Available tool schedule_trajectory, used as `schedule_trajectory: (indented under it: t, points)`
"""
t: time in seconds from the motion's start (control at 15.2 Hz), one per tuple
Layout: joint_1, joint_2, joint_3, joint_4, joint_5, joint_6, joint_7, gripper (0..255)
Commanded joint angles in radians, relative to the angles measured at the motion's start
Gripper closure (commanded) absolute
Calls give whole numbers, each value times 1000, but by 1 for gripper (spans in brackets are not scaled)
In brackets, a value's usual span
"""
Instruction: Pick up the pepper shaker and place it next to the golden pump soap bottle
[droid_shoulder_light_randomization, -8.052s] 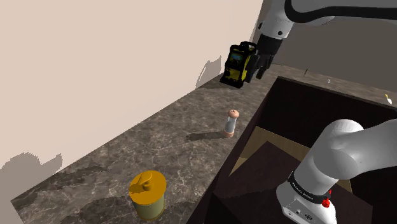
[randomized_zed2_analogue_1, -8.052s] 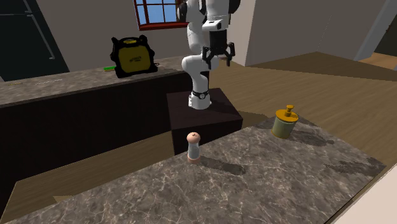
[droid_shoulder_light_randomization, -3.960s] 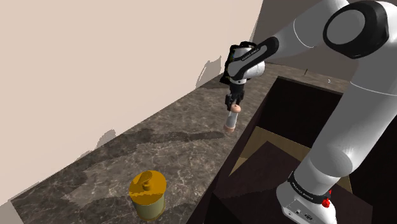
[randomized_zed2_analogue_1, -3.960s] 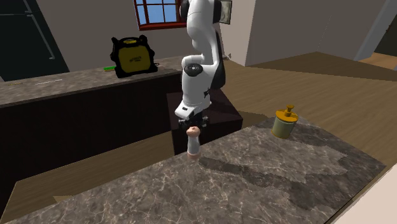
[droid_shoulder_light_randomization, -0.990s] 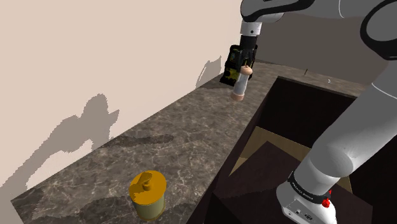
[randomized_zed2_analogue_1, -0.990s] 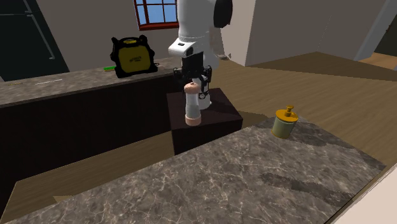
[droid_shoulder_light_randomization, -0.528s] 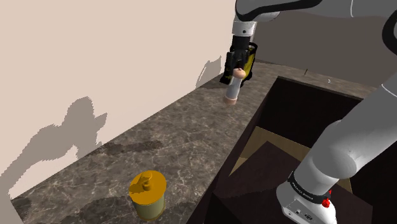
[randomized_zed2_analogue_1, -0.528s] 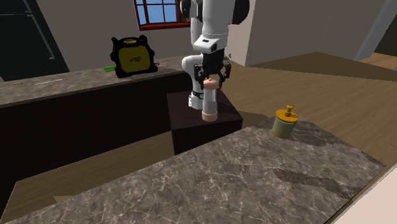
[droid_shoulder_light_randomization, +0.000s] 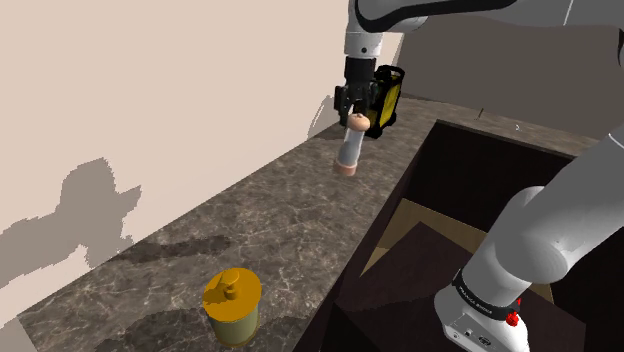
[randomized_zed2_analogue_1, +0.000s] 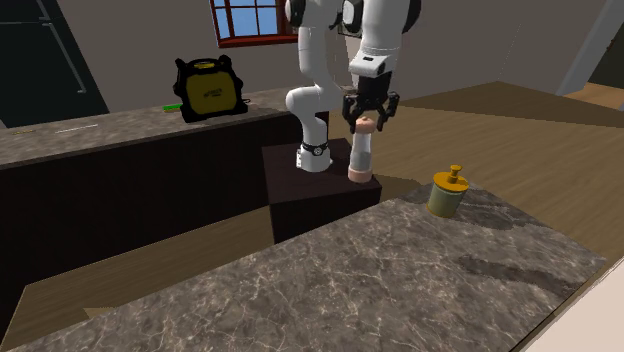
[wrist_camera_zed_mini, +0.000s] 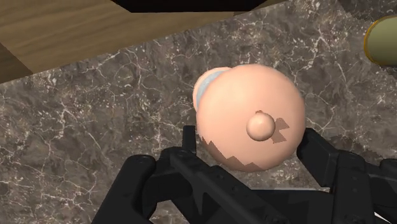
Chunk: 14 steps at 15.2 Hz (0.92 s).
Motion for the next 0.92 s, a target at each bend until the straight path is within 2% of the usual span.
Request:
schedule_trajectory:
  t: [0.0, 0.46, 0.86]
  points:
    - [21, -3, 31, -11, 12, 9, 51, 255]
    - [92, 20, 138, 14, 50, 12, 219, 255]
    - [151, 79, 227, 78, 69, 15, 365, 255]
